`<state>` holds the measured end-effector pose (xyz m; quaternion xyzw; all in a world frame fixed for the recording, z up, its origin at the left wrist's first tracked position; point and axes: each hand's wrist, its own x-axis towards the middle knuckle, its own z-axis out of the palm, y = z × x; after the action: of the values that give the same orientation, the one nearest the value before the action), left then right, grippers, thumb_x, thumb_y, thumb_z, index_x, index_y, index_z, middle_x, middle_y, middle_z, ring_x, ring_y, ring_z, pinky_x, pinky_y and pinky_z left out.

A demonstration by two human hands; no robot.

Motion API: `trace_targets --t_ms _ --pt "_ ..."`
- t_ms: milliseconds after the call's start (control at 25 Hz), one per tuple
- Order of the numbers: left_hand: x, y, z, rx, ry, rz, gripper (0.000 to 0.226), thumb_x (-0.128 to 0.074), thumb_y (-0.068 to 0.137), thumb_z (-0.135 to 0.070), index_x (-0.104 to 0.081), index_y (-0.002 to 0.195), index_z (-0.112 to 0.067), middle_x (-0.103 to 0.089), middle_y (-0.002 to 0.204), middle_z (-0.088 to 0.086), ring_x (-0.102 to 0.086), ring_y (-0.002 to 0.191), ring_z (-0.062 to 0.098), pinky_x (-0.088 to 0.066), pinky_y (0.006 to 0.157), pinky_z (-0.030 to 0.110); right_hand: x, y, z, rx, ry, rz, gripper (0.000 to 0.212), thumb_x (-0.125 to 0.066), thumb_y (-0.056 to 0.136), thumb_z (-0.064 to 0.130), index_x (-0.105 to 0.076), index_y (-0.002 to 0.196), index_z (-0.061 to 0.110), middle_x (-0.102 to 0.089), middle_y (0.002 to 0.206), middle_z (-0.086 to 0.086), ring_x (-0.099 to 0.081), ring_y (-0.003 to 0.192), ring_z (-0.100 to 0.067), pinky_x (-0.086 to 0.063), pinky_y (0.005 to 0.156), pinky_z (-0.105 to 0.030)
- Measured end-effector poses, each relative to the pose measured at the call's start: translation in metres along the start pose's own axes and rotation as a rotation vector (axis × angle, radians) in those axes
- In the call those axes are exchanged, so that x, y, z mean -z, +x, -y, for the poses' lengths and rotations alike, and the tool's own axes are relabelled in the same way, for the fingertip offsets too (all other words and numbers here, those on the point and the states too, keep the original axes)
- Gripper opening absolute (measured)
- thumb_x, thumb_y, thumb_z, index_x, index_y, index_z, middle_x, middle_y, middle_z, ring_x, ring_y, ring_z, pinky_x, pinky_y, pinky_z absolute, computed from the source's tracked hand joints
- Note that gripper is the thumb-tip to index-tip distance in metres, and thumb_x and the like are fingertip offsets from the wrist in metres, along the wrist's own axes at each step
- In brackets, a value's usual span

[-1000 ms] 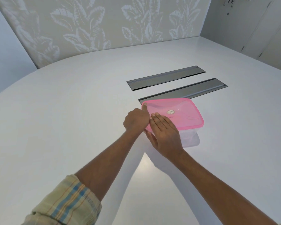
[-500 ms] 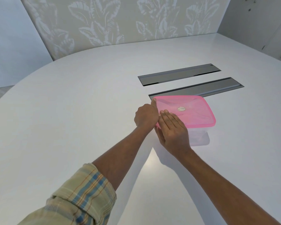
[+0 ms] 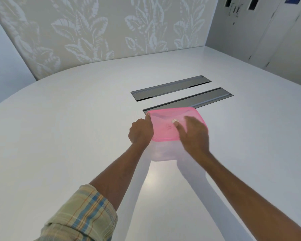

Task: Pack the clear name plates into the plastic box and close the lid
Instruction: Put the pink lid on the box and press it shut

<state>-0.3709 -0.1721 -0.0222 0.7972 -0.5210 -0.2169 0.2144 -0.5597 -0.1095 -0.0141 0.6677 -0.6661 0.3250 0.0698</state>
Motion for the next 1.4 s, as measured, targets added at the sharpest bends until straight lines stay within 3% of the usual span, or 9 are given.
trace_targets --t_ms 160,280,440,720,880,960,1040,1200,1400 --pt "0.002 -0.001 -0.001 -0.013 0.024 -0.009 0.080 -0.018 0.105 -0.067 -0.074 0.110 -0.009 -0.074 0.110 0.013 -0.070 0.104 0.037 -0.044 0.074 0.037 0.015 0.042 -0.038 -0.582 -0.056 0.279 0.072 -0.047 0.098 0.068 -0.061 0.122 0.001 -0.064 0.124 -0.020 -0.059 0.117 -0.042 -0.052 0.094 -0.049" --pt "0.003 -0.001 -0.002 -0.013 0.049 -0.016 0.080 -0.018 0.105 -0.066 -0.075 0.109 -0.009 -0.075 0.108 0.013 -0.070 0.103 0.036 -0.044 0.074 0.036 0.012 0.052 -0.049 -0.735 0.034 0.372 0.087 -0.029 0.090 0.085 -0.067 0.109 0.009 -0.069 0.109 -0.014 -0.066 0.108 -0.039 -0.054 0.092 -0.045" --pt "0.001 0.001 -0.001 -0.022 0.050 -0.020 0.081 -0.018 0.105 -0.066 -0.076 0.103 -0.009 -0.076 0.101 0.012 -0.068 0.092 0.034 -0.045 0.072 0.036 0.007 0.052 -0.056 -0.743 0.044 0.378 0.096 -0.018 0.084 0.093 -0.065 0.096 0.011 -0.067 0.100 -0.011 -0.064 0.101 -0.038 -0.054 0.088 -0.044" --pt "-0.001 0.003 0.000 0.002 0.036 -0.013 0.081 -0.019 0.105 -0.067 -0.075 0.104 -0.009 -0.075 0.105 0.012 -0.060 0.086 0.031 -0.043 0.073 0.036 -0.003 0.059 -0.063 -0.696 0.006 0.394 0.090 -0.014 0.101 0.072 -0.069 0.122 0.004 -0.068 0.123 -0.022 -0.062 0.118 -0.042 -0.049 0.097 -0.047" --pt "0.000 0.013 0.007 0.013 0.006 0.041 0.088 -0.014 0.095 -0.076 -0.072 0.107 -0.011 -0.077 0.097 0.013 -0.071 0.093 0.035 -0.054 0.086 0.042 0.001 0.070 -0.075 -0.618 -0.054 0.465 0.081 -0.020 0.099 0.073 -0.067 0.117 0.009 -0.070 0.106 -0.013 -0.074 0.088 -0.037 -0.056 0.090 -0.042" --pt "0.006 0.023 0.007 0.013 0.003 0.019 0.090 -0.015 0.091 -0.081 -0.067 0.115 -0.012 -0.076 0.102 0.015 -0.071 0.101 0.038 -0.053 0.088 0.043 0.002 0.084 -0.080 -0.574 -0.058 0.475 0.080 -0.031 0.094 0.080 -0.064 0.118 0.011 -0.069 0.109 -0.011 -0.072 0.092 -0.037 -0.056 0.089 -0.041" --pt "0.013 0.038 0.001 0.033 -0.007 -0.018 0.087 -0.019 0.093 -0.081 -0.062 0.124 -0.012 -0.073 0.115 0.016 -0.067 0.111 0.039 -0.046 0.083 0.043 0.000 0.102 -0.078 -0.500 -0.001 0.458 0.075 -0.040 0.090 0.082 -0.063 0.108 0.014 -0.069 0.110 -0.011 -0.067 0.103 -0.036 -0.052 0.086 -0.042" --pt "0.011 0.062 -0.016 0.012 0.043 0.020 0.083 -0.021 0.097 -0.077 -0.068 0.114 -0.012 -0.072 0.112 0.013 -0.063 0.097 0.035 -0.044 0.078 0.040 -0.016 0.136 -0.060 -0.370 0.134 0.446 0.064 -0.044 0.092 0.079 -0.040 0.066 0.021 -0.053 0.069 0.000 -0.055 0.070 -0.028 -0.036 0.059 -0.035" --pt "0.001 0.085 -0.024 -0.031 0.115 0.045 0.071 -0.028 0.099 -0.066 -0.071 0.113 -0.012 -0.072 0.112 0.011 -0.062 0.094 0.033 -0.044 0.079 0.038 -0.048 0.152 -0.064 -0.235 0.016 0.511 0.050 -0.044 0.097 0.053 -0.047 0.064 0.015 -0.059 0.073 -0.002 -0.061 0.077 -0.032 -0.036 0.059 -0.032"
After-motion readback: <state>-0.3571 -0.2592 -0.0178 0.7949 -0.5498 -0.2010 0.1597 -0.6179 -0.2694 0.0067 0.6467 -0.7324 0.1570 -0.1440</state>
